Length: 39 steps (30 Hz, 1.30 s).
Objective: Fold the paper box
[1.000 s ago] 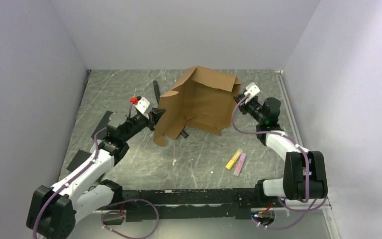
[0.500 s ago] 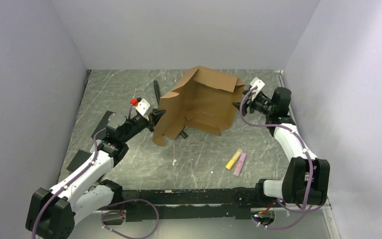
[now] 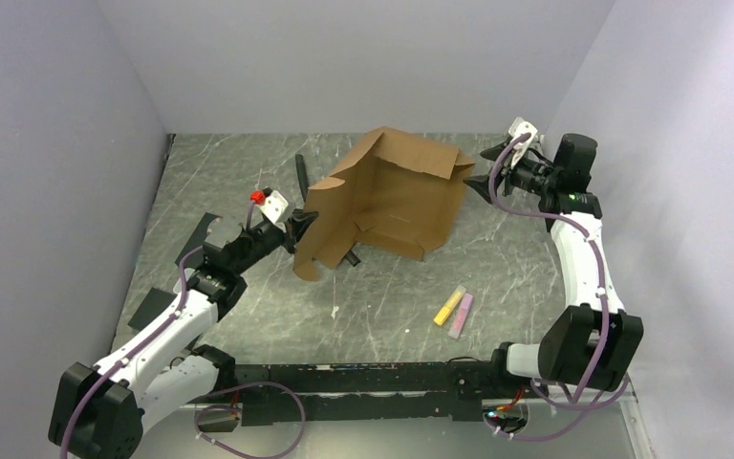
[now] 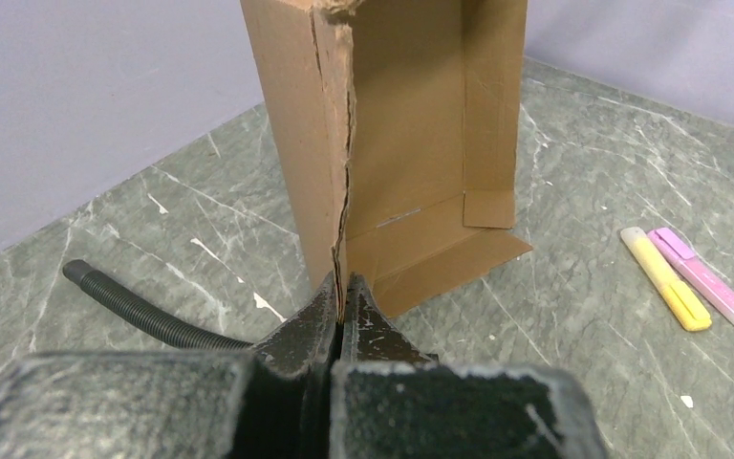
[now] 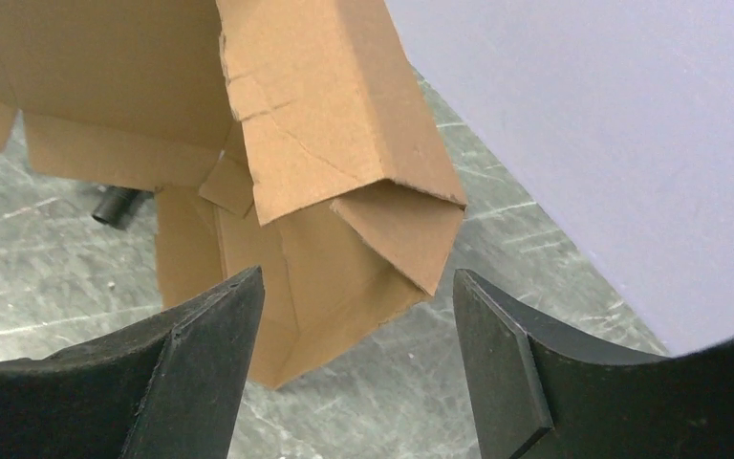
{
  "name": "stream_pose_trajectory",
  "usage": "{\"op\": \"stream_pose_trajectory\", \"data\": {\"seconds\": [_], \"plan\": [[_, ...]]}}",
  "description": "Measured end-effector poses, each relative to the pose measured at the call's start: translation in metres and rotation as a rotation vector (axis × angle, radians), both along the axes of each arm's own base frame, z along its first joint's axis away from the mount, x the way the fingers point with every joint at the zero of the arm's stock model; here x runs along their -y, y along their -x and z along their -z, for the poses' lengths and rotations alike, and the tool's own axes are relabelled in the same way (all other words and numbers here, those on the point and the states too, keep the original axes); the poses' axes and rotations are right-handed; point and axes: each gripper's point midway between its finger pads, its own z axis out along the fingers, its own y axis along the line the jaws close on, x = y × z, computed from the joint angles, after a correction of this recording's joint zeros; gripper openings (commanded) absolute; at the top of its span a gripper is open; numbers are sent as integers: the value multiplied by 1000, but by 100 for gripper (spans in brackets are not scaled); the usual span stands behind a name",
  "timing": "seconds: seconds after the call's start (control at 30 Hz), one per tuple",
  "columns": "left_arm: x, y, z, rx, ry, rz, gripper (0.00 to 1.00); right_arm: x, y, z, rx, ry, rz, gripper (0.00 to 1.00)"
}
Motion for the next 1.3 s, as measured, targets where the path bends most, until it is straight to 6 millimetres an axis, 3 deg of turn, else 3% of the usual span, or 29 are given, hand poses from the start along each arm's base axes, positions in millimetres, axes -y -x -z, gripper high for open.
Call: {"op": "stream_pose_trajectory", "data": {"seconds": [0.23, 0.4, 0.6, 0.73, 1.0, 1.17, 1.3], "plan": [[0, 1, -1, 5, 0, 3, 0, -5, -3, -25, -101, -132, 23, 60], [0, 1, -1, 3, -1, 4, 0, -14, -15, -48, -187, -235, 39, 66], [0, 2, -1, 2, -2, 5, 0, -39, -34, -72, -218, -222, 35, 69], [0, 4, -3, 7, 0, 5, 0, -32, -39, -61, -253, -192, 83, 68], [0, 5, -3, 7, 0, 8, 0, 13, -43, -36, -321, -188, 209, 62], [0, 5, -3, 5, -1, 8, 0, 32, -32, -8, -384, -203, 248, 52], [0, 7, -3, 3, -2, 10, 0, 32, -20, 18, -447, -214, 244, 50]]}}
